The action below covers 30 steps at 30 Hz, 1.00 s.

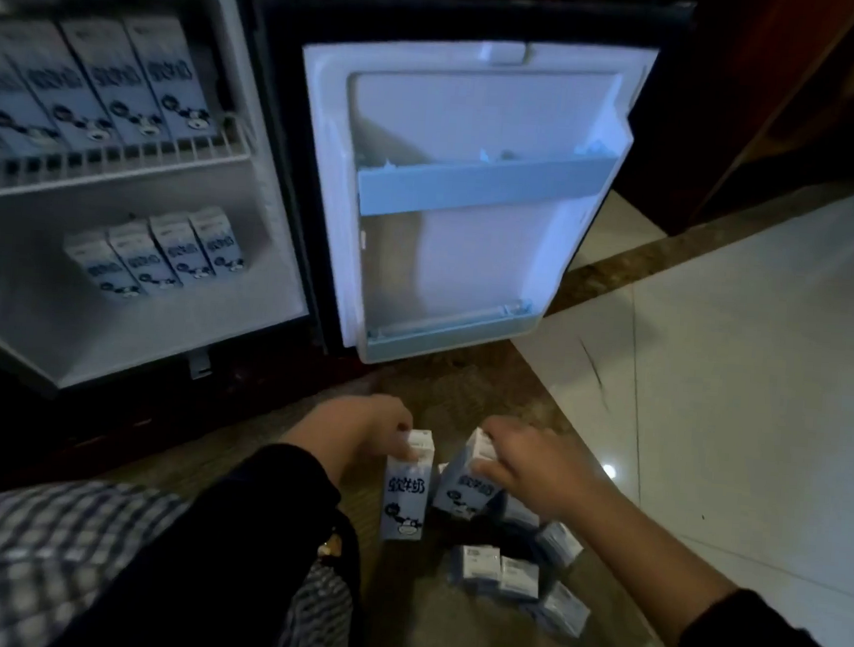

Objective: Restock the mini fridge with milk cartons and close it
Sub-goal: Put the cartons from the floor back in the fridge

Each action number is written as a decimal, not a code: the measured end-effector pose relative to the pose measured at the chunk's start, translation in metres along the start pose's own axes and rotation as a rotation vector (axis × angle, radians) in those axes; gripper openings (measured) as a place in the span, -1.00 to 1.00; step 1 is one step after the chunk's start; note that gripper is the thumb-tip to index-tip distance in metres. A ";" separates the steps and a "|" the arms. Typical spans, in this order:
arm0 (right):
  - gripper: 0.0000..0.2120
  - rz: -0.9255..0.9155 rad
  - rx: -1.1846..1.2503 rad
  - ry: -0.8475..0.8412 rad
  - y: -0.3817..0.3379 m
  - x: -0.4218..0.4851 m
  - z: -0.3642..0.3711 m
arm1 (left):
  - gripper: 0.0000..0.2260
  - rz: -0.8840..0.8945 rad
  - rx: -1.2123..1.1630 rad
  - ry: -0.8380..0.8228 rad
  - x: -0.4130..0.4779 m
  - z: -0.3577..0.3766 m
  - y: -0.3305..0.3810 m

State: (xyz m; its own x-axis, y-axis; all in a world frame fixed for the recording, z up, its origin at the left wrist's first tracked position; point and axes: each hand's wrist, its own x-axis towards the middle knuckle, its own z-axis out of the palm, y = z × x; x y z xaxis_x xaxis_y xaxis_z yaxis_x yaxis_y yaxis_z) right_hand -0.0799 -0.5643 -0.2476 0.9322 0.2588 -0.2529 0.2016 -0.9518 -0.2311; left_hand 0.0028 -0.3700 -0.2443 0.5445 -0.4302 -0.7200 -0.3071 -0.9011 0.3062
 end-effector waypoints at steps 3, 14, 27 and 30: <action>-0.67 -0.049 0.009 0.087 -0.019 0.005 -0.043 | -0.70 0.030 -0.032 0.062 -0.035 -0.033 -0.008; -0.73 -0.265 0.130 0.415 -0.123 0.053 -0.166 | -0.79 0.107 -0.243 0.578 -0.192 -0.105 -0.091; -0.72 -0.356 0.434 0.671 -0.269 0.162 -0.174 | -0.71 -0.181 -0.499 1.439 -0.249 -0.105 -0.219; -0.67 -0.331 0.476 0.704 -0.297 0.185 -0.166 | -0.66 -0.284 -0.359 1.540 -0.243 -0.114 -0.240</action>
State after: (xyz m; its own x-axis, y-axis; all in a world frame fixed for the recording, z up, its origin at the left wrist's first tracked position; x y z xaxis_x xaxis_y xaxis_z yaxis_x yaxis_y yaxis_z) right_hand 0.0828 -0.2612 -0.0699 0.8483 0.1982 0.4910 0.4920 -0.6377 -0.5927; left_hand 0.0333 -0.0550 -0.0722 0.8470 0.3021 0.4374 0.0052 -0.8275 0.5614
